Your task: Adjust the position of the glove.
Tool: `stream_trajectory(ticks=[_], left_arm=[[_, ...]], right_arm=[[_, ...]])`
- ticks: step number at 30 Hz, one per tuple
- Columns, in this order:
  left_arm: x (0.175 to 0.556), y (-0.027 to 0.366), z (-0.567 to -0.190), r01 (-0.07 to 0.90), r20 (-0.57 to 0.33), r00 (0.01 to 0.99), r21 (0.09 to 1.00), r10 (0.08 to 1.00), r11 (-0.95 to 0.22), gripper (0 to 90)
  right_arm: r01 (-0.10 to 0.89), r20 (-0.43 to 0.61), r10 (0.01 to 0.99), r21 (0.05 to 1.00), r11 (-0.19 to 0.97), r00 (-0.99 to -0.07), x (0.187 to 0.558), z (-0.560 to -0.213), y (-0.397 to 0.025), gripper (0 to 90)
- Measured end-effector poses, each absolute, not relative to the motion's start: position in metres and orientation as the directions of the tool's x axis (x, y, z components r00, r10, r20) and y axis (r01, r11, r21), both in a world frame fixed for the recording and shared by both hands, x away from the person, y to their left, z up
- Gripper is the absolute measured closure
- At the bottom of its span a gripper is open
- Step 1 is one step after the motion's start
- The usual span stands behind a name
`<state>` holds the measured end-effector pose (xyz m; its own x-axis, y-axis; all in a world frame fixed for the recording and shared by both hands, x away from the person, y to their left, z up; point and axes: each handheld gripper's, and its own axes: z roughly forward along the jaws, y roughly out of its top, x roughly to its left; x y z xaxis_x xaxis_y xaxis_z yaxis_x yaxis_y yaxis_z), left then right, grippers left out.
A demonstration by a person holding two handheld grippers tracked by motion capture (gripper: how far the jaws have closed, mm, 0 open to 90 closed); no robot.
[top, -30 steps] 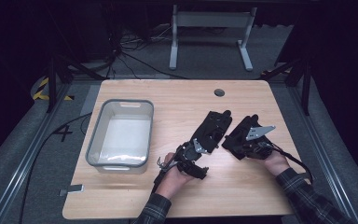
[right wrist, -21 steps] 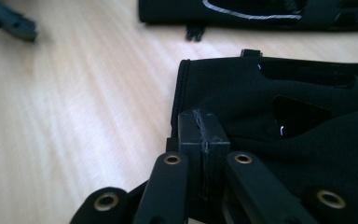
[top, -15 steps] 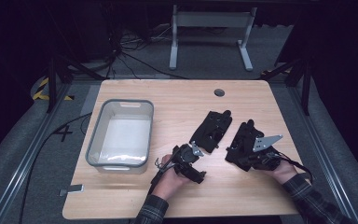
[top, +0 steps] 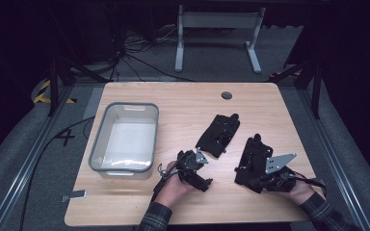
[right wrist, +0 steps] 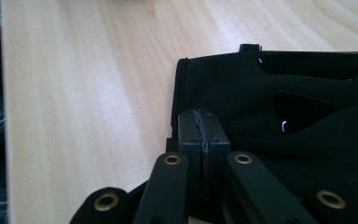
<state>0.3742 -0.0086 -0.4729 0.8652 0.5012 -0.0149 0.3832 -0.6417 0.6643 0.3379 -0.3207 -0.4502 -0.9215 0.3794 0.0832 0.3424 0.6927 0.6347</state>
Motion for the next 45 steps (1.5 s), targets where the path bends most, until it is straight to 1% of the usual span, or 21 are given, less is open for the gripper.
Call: stream_trajectory(ticks=[6, 11, 15, 21, 22, 25, 26, 33, 39, 45], left_arm=[[0.373, -0.006, -0.475, 0.374, -0.016, 0.867, 0.683, 0.499, -0.628, 0.0], [0.374, -0.005, -0.476, 0.363, -0.016, 0.873, 0.688, 0.487, -0.629, 0.0], [0.374, -0.005, -0.476, 0.365, -0.017, 0.873, 0.686, 0.488, -0.629, 0.0], [0.374, -0.005, -0.476, 0.364, -0.017, 0.874, 0.687, 0.486, -0.629, 0.0], [0.374, -0.005, -0.476, 0.364, -0.017, 0.874, 0.687, 0.486, -0.629, 0.0], [0.374, -0.005, -0.476, 0.363, -0.017, 0.874, 0.687, 0.486, -0.630, 0.0], [0.374, -0.005, -0.476, 0.362, -0.016, 0.874, 0.686, 0.485, -0.630, 0.0], [0.374, -0.005, -0.476, 0.359, -0.016, 0.876, 0.687, 0.481, -0.631, 0.0], [0.375, -0.005, -0.476, 0.357, -0.014, 0.878, 0.688, 0.479, -0.632, 0.0], [0.375, -0.005, -0.476, 0.356, -0.014, 0.878, 0.688, 0.479, -0.633, 0.0]], right_arm=[[0.331, 0.096, 0.352, 0.629, 0.703, -0.931, 0.324, -0.449, -0.321, 90.0], [0.332, 0.091, 0.366, 0.657, 0.676, -0.926, 0.329, -0.440, -0.326, 89.9], [0.350, 0.071, 0.416, 0.675, 0.649, -0.907, 0.345, -0.433, -0.334, 89.9], [0.370, 0.025, 0.490, 0.689, 0.623, -0.872, 0.380, -0.422, -0.342, 89.9], [0.370, 0.025, 0.490, 0.689, 0.623, -0.872, 0.380, -0.422, -0.342, 89.9], [0.390, 0.011, 0.528, 0.688, 0.612, -0.849, 0.402, -0.421, -0.345, 89.9], [0.404, 0.006, 0.551, 0.686, 0.605, -0.835, 0.416, -0.422, -0.347, 89.9], [0.446, -0.019, 0.621, 0.679, 0.583, -0.783, 0.449, -0.423, -0.354, 89.9], [0.480, -0.020, 0.654, 0.662, 0.576, -0.757, 0.465, -0.431, -0.358, 90.0], [0.489, -0.026, 0.646, 0.630, 0.603, -0.763, 0.470, -0.443, -0.353, 90.0]])
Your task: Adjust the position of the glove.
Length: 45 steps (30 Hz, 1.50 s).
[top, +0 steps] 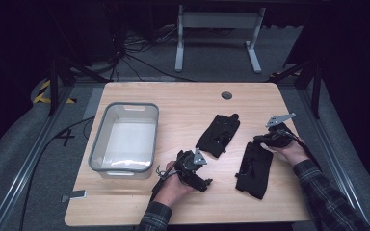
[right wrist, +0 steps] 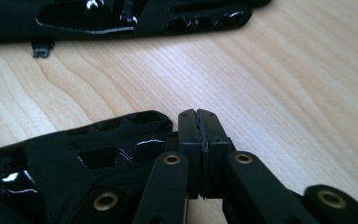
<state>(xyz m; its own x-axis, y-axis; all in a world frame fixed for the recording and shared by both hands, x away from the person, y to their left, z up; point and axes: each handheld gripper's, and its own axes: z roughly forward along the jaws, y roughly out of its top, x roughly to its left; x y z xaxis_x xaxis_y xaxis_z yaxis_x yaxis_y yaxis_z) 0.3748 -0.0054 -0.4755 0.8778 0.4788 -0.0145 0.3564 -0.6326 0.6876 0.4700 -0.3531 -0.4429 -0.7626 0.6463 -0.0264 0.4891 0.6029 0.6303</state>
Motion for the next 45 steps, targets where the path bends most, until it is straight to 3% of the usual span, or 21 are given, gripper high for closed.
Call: stream_trajectory(ticks=[14, 26, 28, 31, 38, 45], left_arm=[[0.375, -0.006, -0.476, 0.354, -0.014, 0.879, 0.689, 0.477, -0.633, 0.0], [0.375, -0.006, -0.476, 0.354, -0.014, 0.879, 0.688, 0.477, -0.633, 0.0], [0.375, -0.006, -0.476, 0.354, -0.014, 0.879, 0.688, 0.476, -0.634, 0.0], [0.375, -0.006, -0.476, 0.354, -0.014, 0.879, 0.688, 0.477, -0.633, 0.0], [0.375, -0.006, -0.475, 0.354, -0.014, 0.879, 0.688, 0.476, -0.634, 0.0], [0.376, -0.006, -0.475, 0.358, -0.017, 0.878, 0.687, 0.479, -0.632, 0.0]], right_arm=[[0.396, 0.014, 0.516, 0.659, 0.639, -0.856, 0.453, -0.448, -0.324, 90.0], [0.376, 0.048, 0.469, 0.671, 0.639, -0.882, 0.446, -0.450, -0.309, 90.0], [0.382, 0.051, 0.479, 0.680, 0.625, -0.876, 0.446, -0.448, -0.312, 83.4], [0.381, 0.042, 0.490, 0.687, 0.619, -0.871, 0.445, -0.446, -0.315, 80.7], [0.387, -0.020, 0.560, 0.702, 0.598, -0.828, 0.434, -0.441, -0.335, 55.4], [0.449, -0.011, 0.643, 0.707, 0.546, -0.765, 0.424, -0.444, -0.371, 42.2]])
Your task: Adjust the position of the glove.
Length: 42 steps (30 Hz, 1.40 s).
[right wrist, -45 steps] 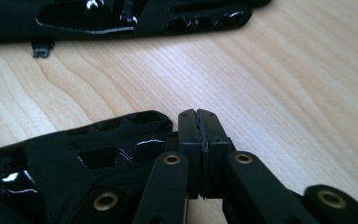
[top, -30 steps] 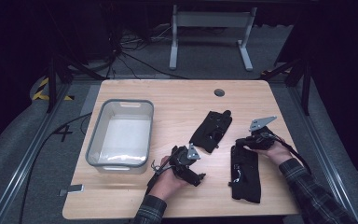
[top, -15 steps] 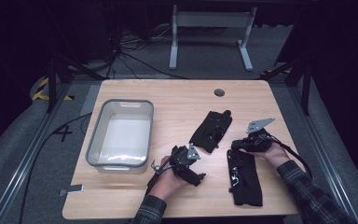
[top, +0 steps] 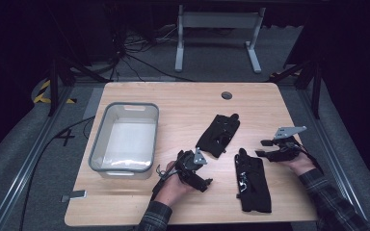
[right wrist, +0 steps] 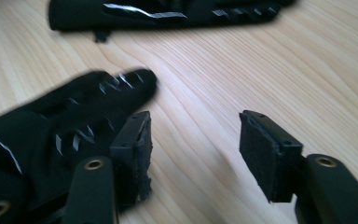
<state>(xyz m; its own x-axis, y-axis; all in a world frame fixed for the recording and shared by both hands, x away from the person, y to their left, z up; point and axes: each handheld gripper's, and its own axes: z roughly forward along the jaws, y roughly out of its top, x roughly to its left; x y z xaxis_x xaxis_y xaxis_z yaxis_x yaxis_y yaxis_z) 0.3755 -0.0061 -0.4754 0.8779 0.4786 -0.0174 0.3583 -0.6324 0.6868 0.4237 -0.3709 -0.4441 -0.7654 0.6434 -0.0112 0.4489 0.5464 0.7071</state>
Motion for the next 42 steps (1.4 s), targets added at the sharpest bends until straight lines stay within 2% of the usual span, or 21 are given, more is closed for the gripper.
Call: stream_trajectory(ticks=[2, 12, 16, 22, 24, 25, 27, 28, 29, 30, 32, 33, 34, 35, 36, 42], left_arm=[[0.376, -0.006, -0.475, 0.358, -0.017, 0.878, 0.687, 0.479, -0.633, 0.1], [0.377, -0.006, -0.475, 0.346, -0.009, 0.885, 0.684, 0.466, -0.642, 0.0], [0.378, -0.009, -0.472, 0.380, -0.017, 0.867, 0.669, 0.497, -0.639, 1.8], [0.383, -0.012, -0.460, 0.438, -0.067, 0.844, 0.659, 0.533, -0.612, 18.7], [0.385, -0.013, -0.456, 0.437, -0.068, 0.843, 0.665, 0.534, -0.605, 30.7], [0.386, -0.013, -0.452, 0.442, -0.072, 0.837, 0.673, 0.542, -0.593, 30.7], [0.396, -0.017, -0.444, 0.461, -0.089, 0.829, 0.670, 0.553, -0.582, 47.4], [0.396, -0.017, -0.444, 0.461, -0.089, 0.829, 0.670, 0.553, -0.582, 52.7], [0.400, -0.018, -0.442, 0.464, -0.096, 0.826, 0.676, 0.555, -0.573, 52.7], [0.403, -0.019, -0.440, 0.466, -0.108, 0.828, 0.678, 0.550, -0.568, 65.7], [0.409, -0.021, -0.436, 0.464, -0.105, 0.826, 0.684, 0.554, -0.562, 77.7], [0.414, -0.023, -0.435, 0.467, -0.113, 0.827, 0.684, 0.550, -0.561, 77.7], [0.417, -0.025, -0.434, 0.463, -0.105, 0.829, 0.679, 0.549, -0.570, 85.6], [0.421, -0.027, -0.432, 0.458, -0.103, 0.831, 0.684, 0.546, -0.568, 85.6], [0.430, -0.032, -0.430, 0.456, -0.108, 0.837, 0.679, 0.537, -0.575, 89.6], [0.453, -0.048, -0.429, 0.449, -0.106, 0.844, 0.677, 0.526, -0.583, 89.8]], right_arm=[[0.463, -0.027, 0.679, 0.712, 0.528, -0.733, 0.419, -0.449, -0.388, 35.7], [0.478, -0.070, 0.744, 0.725, 0.496, -0.665, 0.416, -0.461, -0.412, 22.7], [0.486, -0.027, 0.744, 0.741, 0.463, -0.668, 0.419, -0.465, -0.416, 19.6], [0.493, -0.025, 0.745, 0.735, 0.465, -0.666, 0.422, -0.465, -0.417, 16.0], [0.493, -0.026, 0.746, 0.735, 0.466, -0.666, 0.422, -0.465, -0.417, 15.8], [0.493, -0.026, 0.746, 0.735, 0.465, -0.666, 0.422, -0.465, -0.417, 15.8], [0.493, -0.025, 0.746, 0.736, 0.465, -0.666, 0.422, -0.465, -0.417, 15.8], [0.493, -0.025, 0.746, 0.736, 0.465, -0.666, 0.422, -0.465, -0.417, 15.8], [0.493, -0.026, 0.746, 0.735, 0.465, -0.665, 0.422, -0.465, -0.417, 15.8], [0.493, -0.025, 0.746, 0.736, 0.465, -0.666, 0.422, -0.465, -0.417, 15.8], [0.493, -0.025, 0.746, 0.736, 0.464, -0.665, 0.422, -0.465, -0.417, 15.8], [0.493, -0.025, 0.747, 0.736, 0.463, -0.664, 0.422, -0.465, -0.417, 15.8], [0.495, -0.025, 0.750, 0.736, 0.461, -0.661, 0.422, -0.465, -0.417, 15.8], [0.495, -0.025, 0.750, 0.736, 0.461, -0.661, 0.422, -0.465, -0.417, 15.8], [0.496, -0.025, 0.751, 0.736, 0.461, -0.660, 0.422, -0.465, -0.417, 15.8], [0.500, -0.024, 0.755, 0.736, 0.457, -0.655, 0.422, -0.465, -0.418, 15.8]])
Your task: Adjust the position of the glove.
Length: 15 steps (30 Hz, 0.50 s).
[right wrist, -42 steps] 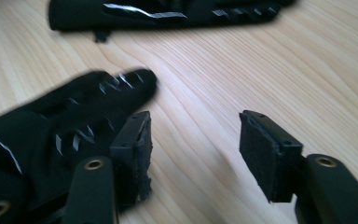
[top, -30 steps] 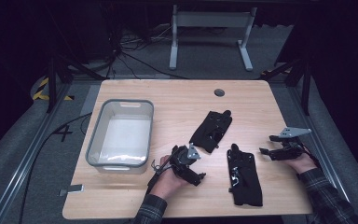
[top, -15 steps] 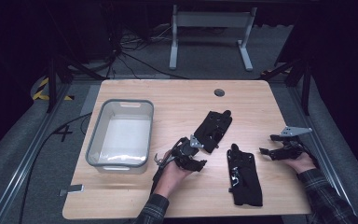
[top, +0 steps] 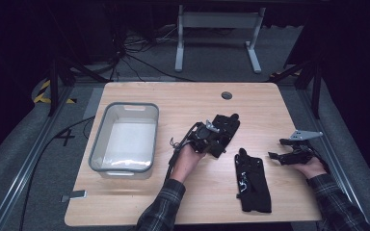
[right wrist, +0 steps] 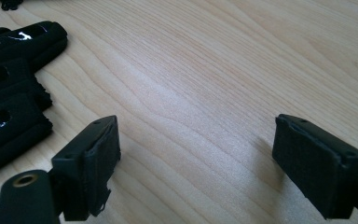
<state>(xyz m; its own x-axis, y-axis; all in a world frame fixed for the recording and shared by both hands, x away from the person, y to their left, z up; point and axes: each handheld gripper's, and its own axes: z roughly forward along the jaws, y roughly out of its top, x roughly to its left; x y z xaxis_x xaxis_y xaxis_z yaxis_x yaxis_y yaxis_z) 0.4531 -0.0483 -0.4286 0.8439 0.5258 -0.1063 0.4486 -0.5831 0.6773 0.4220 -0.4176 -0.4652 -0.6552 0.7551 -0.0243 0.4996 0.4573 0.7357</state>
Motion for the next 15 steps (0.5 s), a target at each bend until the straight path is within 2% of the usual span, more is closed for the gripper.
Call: stream_trajectory(ticks=[15], left_arm=[[0.508, -0.096, -0.437, 0.419, -0.102, 0.862, 0.695, 0.497, -0.584, 89.8]], right_arm=[[0.502, -0.024, 0.757, 0.735, 0.456, -0.653, 0.422, -0.465, -0.418, 15.8]])
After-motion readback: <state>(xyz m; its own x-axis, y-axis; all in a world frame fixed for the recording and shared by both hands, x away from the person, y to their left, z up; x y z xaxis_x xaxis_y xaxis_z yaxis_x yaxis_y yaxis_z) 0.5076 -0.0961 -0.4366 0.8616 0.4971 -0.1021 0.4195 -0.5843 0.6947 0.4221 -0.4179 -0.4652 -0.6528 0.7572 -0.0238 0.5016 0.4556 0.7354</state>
